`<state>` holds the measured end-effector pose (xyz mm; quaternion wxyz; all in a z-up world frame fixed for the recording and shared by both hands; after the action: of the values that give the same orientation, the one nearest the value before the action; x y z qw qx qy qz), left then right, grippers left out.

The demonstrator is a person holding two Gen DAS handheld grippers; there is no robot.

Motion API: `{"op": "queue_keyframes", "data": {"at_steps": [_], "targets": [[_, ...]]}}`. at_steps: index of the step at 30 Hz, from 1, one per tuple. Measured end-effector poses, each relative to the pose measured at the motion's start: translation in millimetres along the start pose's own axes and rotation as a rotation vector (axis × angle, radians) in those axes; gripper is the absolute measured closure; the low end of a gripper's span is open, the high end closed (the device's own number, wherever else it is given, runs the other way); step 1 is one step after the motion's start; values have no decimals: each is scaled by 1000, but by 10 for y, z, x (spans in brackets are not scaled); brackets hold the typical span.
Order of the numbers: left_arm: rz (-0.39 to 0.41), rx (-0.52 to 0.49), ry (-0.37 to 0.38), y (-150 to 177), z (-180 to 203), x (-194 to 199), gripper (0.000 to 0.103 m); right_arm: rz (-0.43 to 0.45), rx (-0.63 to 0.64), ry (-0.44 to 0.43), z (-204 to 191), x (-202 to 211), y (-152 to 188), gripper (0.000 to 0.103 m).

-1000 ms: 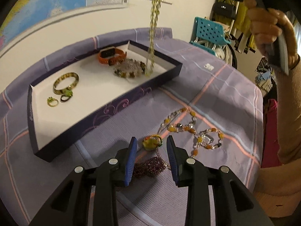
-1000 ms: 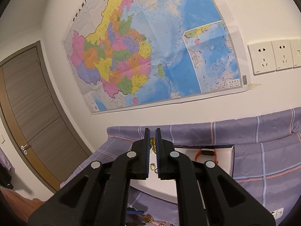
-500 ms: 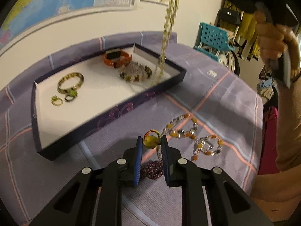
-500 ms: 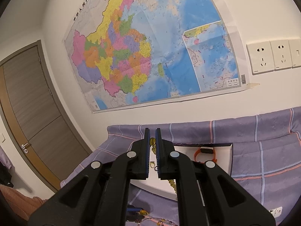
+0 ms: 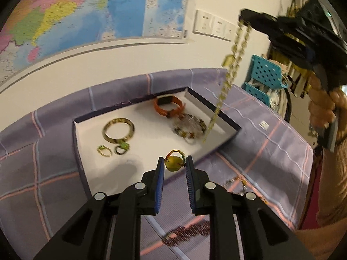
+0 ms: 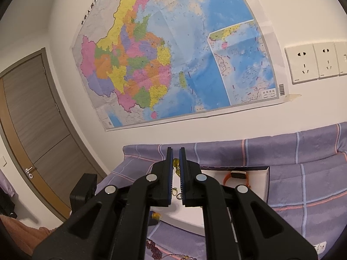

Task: Organize jewelry
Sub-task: 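Carry the necklace over the tray with the right tool while the left tool carries the ring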

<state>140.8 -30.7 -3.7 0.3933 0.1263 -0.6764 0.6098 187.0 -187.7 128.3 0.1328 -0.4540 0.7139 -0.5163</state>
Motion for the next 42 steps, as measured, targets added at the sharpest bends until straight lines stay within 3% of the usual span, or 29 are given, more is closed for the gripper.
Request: {"op": "queue_keyframes", "data": {"at_steps": [12,42], "targets": [[6,45,-59,-173,-156,-116,85,-24,-12,-8,97,-175,48,97],[-77,106,-121,-67,-406,-503,85,-127,-122,47,664,-558,518,97]]}}
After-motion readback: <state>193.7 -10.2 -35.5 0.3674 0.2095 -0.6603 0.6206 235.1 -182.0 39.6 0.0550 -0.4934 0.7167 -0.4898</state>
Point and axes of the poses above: each gripper's, at about its wrist camera, not at the fingertips, and x roughly against the way its jaws point, z to its right, y to its underside, the point moved 7 cm from there along -x, roughly the way its jaws point, and after that the axes turned 6 degrees about -y, right-handed, at the moved point
